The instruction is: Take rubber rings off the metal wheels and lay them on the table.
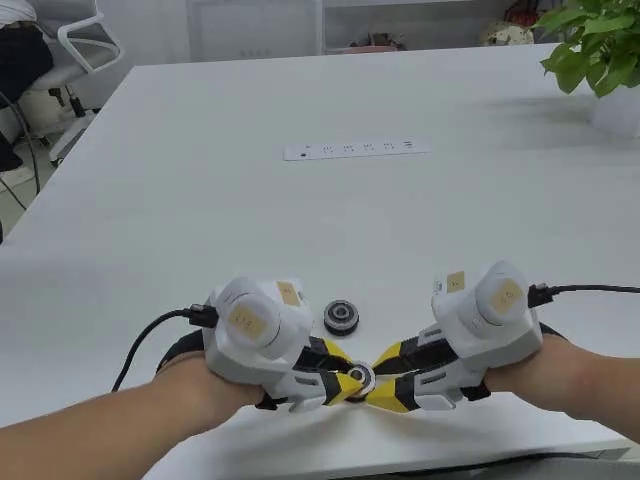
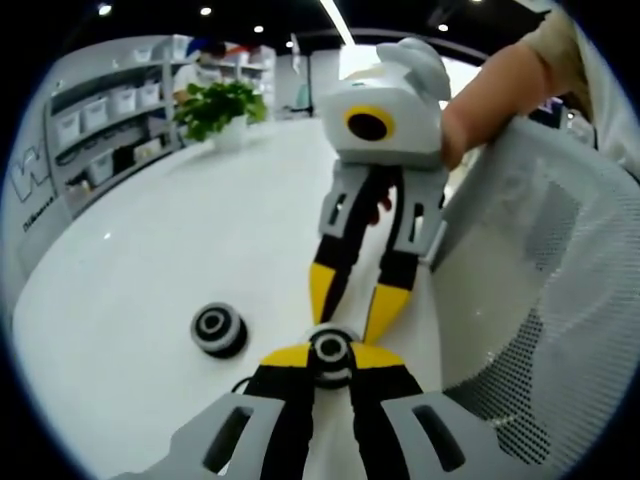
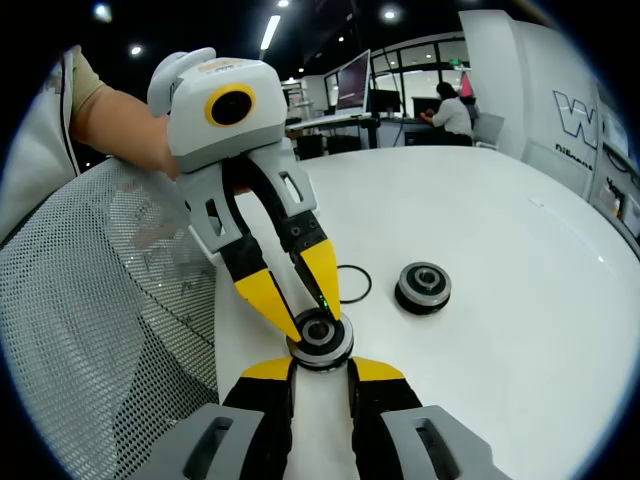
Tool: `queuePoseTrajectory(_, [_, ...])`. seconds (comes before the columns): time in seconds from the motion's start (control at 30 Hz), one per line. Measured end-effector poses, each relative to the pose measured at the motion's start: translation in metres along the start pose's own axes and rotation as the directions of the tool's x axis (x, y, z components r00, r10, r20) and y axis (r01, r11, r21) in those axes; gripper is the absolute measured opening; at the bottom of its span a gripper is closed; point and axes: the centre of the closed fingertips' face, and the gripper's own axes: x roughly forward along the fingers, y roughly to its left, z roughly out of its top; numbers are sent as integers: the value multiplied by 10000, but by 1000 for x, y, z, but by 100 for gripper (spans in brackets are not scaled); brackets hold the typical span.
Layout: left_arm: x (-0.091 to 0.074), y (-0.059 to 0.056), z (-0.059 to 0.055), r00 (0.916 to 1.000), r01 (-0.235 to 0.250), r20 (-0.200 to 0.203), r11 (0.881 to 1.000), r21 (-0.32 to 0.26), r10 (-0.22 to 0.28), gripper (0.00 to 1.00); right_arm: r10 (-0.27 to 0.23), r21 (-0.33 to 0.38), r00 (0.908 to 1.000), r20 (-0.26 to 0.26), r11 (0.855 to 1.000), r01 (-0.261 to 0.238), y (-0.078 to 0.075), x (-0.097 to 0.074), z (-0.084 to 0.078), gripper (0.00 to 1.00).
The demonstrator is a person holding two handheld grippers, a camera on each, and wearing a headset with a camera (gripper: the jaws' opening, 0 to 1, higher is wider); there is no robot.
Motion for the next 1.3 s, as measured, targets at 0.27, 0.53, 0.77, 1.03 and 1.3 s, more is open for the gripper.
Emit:
queuePoseTrajectory(0.27, [0,0,0,10000,-7,65,10000,-16,7,14,59,126,10000,51,9999,-60,0,-2,-1,15])
queuePoseTrajectory(0.53, [0,0,0,10000,-17,46,10000,30,17,14,76,64,10000,22,10000,-76,0,-3,-1,12])
queuePoseTrajectory(0.77, [0,1,0,10000,-5,49,10000,21,5,13,67,49,10000,-23,10000,-67,0,-4,-1,13])
queuePoseTrajectory(1.03, [0,0,0,10000,7,63,10000,7,-7,13,-4,-231,9999,164,9997,8,2,2,4,33])
queuePoseTrajectory(1.3, [-1,0,0,10000,-7,71,10000,-11,7,13,60,-337,9999,116,9994,-56,2,5,5,24])
